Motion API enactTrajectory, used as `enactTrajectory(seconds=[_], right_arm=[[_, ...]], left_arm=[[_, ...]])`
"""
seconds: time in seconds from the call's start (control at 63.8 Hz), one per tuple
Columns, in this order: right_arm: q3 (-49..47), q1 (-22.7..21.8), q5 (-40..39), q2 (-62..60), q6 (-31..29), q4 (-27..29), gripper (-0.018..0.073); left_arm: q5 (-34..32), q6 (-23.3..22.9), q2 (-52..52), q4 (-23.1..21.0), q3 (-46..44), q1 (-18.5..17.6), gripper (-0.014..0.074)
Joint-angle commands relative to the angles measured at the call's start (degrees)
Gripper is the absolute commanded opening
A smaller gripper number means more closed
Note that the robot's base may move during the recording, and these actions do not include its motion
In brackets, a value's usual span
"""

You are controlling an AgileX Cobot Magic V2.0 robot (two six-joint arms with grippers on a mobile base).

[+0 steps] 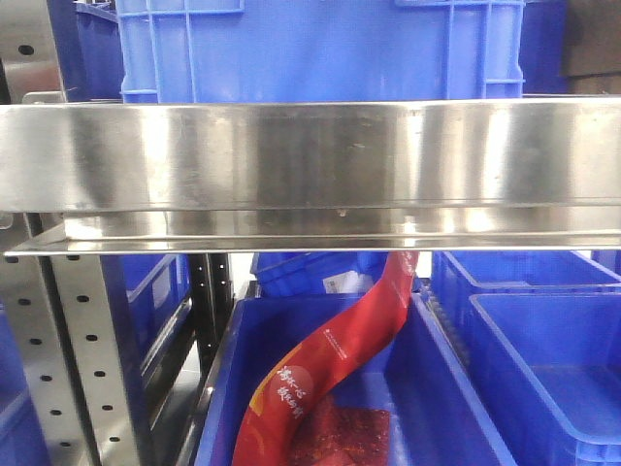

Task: Grab PVC pipe and place in blue bin
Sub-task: 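Withdraw both open grippers up and out of the bin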

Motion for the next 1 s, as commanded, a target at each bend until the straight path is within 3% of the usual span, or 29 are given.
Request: enactTrajectory(seconds=[0.0,0.204,0.376,0.596,0.988], right_arm=[[6.35,0.04,-4.07,-3.5,-0.25,-0.03,-0.0168],[19.45,-0.59,-7.64,-10.92,-0.25,-0.3,-0.0168],[25.34,-5.65,-9.11,-16.3,-0.25,-0.57,-0.0168],[25.51,-6.51,-7.81,-23.02,-0.25,-0.57,-0.0168],[25.51,-6.51,-6.64,-25.21,-0.25,-0.57,-0.0168]], left_arm=[[-5.38,0.09,-5.64,-0.47,8.4,-0.11,-0.0111],[-11.03,0.09,-19.42,-0.47,26.81,3.25,-0.0111],[-13.69,0.09,-29.78,-0.47,36.0,8.35,-0.0111],[-13.69,0.09,-39.32,-0.12,37.61,11.97,-0.0111],[-13.69,0.09,-44.02,-0.03,37.61,11.97,-0.0111]])
